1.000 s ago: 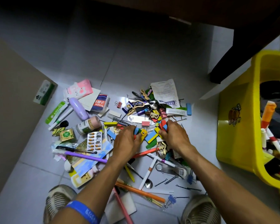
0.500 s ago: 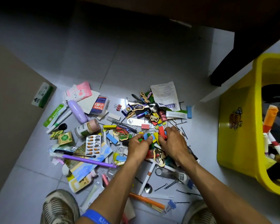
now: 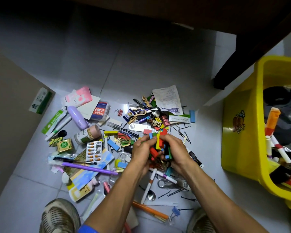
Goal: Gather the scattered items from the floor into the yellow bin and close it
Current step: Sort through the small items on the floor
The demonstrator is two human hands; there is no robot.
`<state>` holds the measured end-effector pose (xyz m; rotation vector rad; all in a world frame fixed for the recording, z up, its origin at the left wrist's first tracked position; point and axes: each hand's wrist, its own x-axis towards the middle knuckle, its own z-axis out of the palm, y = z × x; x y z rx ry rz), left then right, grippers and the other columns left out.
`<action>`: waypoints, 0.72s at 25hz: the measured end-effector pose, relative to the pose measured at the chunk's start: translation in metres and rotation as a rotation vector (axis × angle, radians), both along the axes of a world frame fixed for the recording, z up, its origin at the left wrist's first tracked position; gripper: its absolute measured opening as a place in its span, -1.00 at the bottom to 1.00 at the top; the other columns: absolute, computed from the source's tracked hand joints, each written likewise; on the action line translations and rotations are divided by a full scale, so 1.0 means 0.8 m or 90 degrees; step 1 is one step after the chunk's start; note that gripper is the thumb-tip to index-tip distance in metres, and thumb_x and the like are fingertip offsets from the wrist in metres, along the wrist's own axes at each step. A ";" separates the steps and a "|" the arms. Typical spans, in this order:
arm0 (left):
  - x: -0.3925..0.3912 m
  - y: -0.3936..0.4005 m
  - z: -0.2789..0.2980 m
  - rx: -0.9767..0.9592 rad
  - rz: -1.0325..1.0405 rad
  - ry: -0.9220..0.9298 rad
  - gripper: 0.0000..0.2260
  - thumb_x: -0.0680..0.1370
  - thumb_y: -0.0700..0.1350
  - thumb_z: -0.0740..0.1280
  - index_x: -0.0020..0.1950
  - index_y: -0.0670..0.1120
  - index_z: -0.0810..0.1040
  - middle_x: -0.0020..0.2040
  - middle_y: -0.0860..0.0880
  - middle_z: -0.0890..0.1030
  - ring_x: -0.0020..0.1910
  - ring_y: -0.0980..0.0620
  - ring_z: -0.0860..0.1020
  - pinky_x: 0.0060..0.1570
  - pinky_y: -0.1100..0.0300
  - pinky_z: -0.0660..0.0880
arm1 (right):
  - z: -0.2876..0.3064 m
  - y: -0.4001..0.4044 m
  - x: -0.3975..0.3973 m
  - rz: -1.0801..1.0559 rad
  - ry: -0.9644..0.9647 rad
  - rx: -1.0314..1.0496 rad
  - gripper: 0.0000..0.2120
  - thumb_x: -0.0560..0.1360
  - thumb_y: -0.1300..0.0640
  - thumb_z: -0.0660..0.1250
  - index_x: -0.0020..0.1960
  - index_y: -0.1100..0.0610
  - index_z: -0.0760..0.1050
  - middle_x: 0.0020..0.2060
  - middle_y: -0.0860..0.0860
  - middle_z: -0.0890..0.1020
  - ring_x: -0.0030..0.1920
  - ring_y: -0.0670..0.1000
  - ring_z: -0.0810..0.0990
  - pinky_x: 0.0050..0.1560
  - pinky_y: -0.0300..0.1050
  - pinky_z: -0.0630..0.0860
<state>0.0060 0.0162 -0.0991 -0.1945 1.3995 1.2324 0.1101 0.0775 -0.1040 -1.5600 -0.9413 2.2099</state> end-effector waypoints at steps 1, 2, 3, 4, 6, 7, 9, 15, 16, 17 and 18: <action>0.000 0.003 0.014 0.031 -0.003 -0.002 -0.82 0.51 -0.20 0.38 0.10 -0.15 0.61 -0.17 -0.21 0.67 -0.38 -0.09 0.57 -0.31 0.10 0.54 | 0.013 0.001 0.002 -0.018 0.030 -0.003 -0.77 0.45 0.02 0.36 -0.02 0.16 0.61 -0.35 0.01 0.56 -0.43 -0.03 0.51 -0.49 -0.20 0.41; 0.002 0.008 0.030 0.064 -0.011 0.001 -0.81 0.51 -0.18 0.36 0.11 -0.15 0.62 -0.16 -0.20 0.66 -0.35 -0.08 0.58 -0.33 0.12 0.54 | 0.029 0.004 0.007 -0.032 0.062 0.004 -0.78 0.44 0.01 0.35 -0.02 0.12 0.63 -0.33 0.01 0.58 -0.40 -0.04 0.53 -0.46 -0.20 0.44; 0.006 0.015 0.051 0.097 -0.023 0.004 -0.79 0.51 -0.15 0.34 0.11 -0.15 0.62 -0.16 -0.18 0.66 -0.31 -0.07 0.58 -0.32 0.13 0.53 | 0.049 0.007 0.014 -0.049 0.096 0.019 -0.81 0.45 0.03 0.33 -0.02 0.07 0.65 -0.28 0.03 0.61 -0.36 -0.04 0.57 -0.41 -0.18 0.48; 0.014 0.022 0.072 0.130 -0.033 0.006 -0.78 0.52 -0.10 0.33 0.11 -0.14 0.64 -0.15 -0.16 0.66 -0.26 -0.05 0.59 -0.28 0.14 0.52 | 0.070 0.011 0.023 -0.075 0.132 0.034 -0.82 0.47 0.06 0.30 -0.01 0.06 0.65 -0.22 0.06 0.64 -0.29 -0.03 0.60 -0.34 -0.16 0.52; 0.038 0.039 0.118 0.195 -0.040 -0.004 -0.72 0.51 0.03 0.32 0.07 -0.12 0.65 -0.14 -0.12 0.66 -0.20 -0.03 0.59 -0.22 0.15 0.49 | 0.115 0.016 0.045 -0.141 0.196 0.059 -0.78 0.49 0.15 0.27 0.06 0.09 0.64 -0.09 0.13 0.67 -0.13 0.04 0.63 -0.18 -0.09 0.56; 0.056 0.048 0.140 0.222 -0.035 -0.022 -0.69 0.50 0.08 0.32 0.06 -0.12 0.65 -0.15 -0.12 0.66 -0.21 -0.01 0.60 -0.22 0.16 0.49 | 0.138 0.018 0.060 -0.179 0.217 0.076 -0.77 0.48 0.17 0.27 0.07 0.11 0.63 -0.05 0.15 0.66 -0.07 0.08 0.62 -0.11 -0.06 0.55; 0.096 0.066 0.174 0.265 -0.013 -0.039 -0.69 0.50 0.09 0.32 0.04 -0.12 0.65 -0.13 -0.12 0.66 -0.20 -0.01 0.61 -0.21 0.17 0.51 | 0.178 0.022 0.090 -0.256 0.256 0.111 -0.78 0.44 0.20 0.29 0.03 0.12 0.62 -0.01 0.18 0.64 -0.01 0.13 0.60 0.03 0.03 0.49; 0.259 0.114 0.231 0.293 -0.059 -0.104 -0.75 0.53 -0.02 0.34 0.06 -0.17 0.64 0.01 -0.20 0.63 0.00 -0.14 0.58 0.15 -0.06 0.49 | 0.237 0.040 0.227 -0.508 0.240 0.240 -0.64 0.37 0.23 0.33 0.16 0.20 0.54 0.01 0.20 0.65 0.05 0.15 0.61 0.13 0.05 0.52; 0.274 0.119 0.232 0.270 -0.063 -0.118 -0.71 0.54 0.02 0.33 0.07 -0.18 0.64 0.06 -0.21 0.63 0.04 -0.17 0.59 0.23 -0.11 0.46 | 0.235 0.042 0.242 -0.531 0.213 0.257 -0.69 0.38 0.17 0.35 0.12 0.17 0.57 -0.02 0.17 0.66 0.03 0.13 0.63 0.11 0.04 0.54; 0.286 0.122 0.230 0.252 -0.065 -0.121 -0.65 0.55 0.07 0.31 0.10 -0.19 0.64 0.09 -0.19 0.65 0.06 -0.17 0.62 0.24 -0.11 0.48 | 0.229 0.044 0.256 -0.554 0.178 0.270 -0.75 0.43 0.10 0.35 0.08 0.13 0.59 -0.05 0.12 0.67 0.02 0.10 0.63 0.09 0.02 0.55; 0.294 0.123 0.225 0.244 -0.068 -0.114 -0.59 0.56 0.12 0.27 0.15 -0.18 0.63 0.10 -0.13 0.67 0.07 -0.11 0.64 0.18 -0.07 0.53 | 0.223 0.046 0.266 -0.576 0.149 0.276 -0.78 0.50 0.03 0.31 0.06 0.10 0.60 -0.07 0.07 0.69 0.01 0.05 0.65 0.06 -0.04 0.57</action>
